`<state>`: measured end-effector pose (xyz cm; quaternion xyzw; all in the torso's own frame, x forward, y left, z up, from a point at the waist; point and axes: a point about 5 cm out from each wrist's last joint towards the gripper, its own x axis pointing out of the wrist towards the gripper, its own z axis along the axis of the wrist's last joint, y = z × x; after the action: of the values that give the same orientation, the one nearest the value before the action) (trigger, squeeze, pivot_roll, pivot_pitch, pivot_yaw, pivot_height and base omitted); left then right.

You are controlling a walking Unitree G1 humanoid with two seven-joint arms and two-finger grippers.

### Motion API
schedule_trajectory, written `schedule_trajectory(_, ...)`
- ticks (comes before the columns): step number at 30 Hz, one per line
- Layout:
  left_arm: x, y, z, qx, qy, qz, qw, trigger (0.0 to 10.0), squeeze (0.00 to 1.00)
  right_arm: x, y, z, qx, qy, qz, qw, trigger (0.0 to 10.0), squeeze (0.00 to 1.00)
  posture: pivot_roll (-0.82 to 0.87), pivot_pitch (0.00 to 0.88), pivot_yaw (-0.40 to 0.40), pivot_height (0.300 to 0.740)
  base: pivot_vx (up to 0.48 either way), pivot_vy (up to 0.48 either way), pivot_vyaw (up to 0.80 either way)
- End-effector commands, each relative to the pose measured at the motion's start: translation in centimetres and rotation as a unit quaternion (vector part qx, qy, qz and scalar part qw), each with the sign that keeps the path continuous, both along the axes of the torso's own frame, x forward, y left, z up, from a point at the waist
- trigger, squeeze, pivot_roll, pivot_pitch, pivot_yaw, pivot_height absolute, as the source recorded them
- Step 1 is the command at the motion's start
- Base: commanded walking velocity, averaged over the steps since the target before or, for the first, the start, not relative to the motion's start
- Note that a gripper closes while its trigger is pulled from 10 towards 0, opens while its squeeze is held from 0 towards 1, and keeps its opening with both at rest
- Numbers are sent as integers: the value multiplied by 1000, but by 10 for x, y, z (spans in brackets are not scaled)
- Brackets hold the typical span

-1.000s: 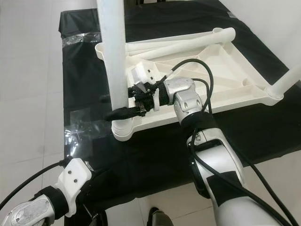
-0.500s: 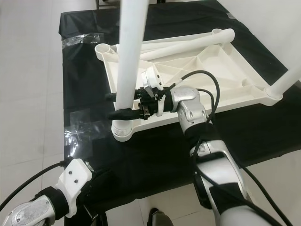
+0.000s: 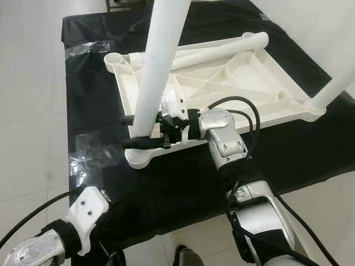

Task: Building children table

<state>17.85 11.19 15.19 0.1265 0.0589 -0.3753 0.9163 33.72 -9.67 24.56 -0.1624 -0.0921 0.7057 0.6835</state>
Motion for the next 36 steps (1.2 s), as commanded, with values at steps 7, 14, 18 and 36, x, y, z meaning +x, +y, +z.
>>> schedule_trajectory(7,-2,-1,-5,-3,15,-3,1000,10000,0,6,-4,-29,-162,41,-35,985,10000,0,118,292,-45,740,0,0,0)
schedule_trajectory(14,-2,-2,-4,-5,15,-2,1000,10000,0,12,7,-22,-179,52,-55,981,10000,0,119,297,-54,740,0,0,0)
schedule_trajectory(18,-2,-3,-4,-5,15,-1,1000,10000,0,13,10,-27,-181,68,-63,979,10000,0,118,300,-57,740,0,0,0)
schedule_trajectory(36,-3,-2,-4,-7,16,-1,1000,10000,0,19,-4,-63,-133,176,-152,964,10000,0,119,303,-55,740,0,0,0)
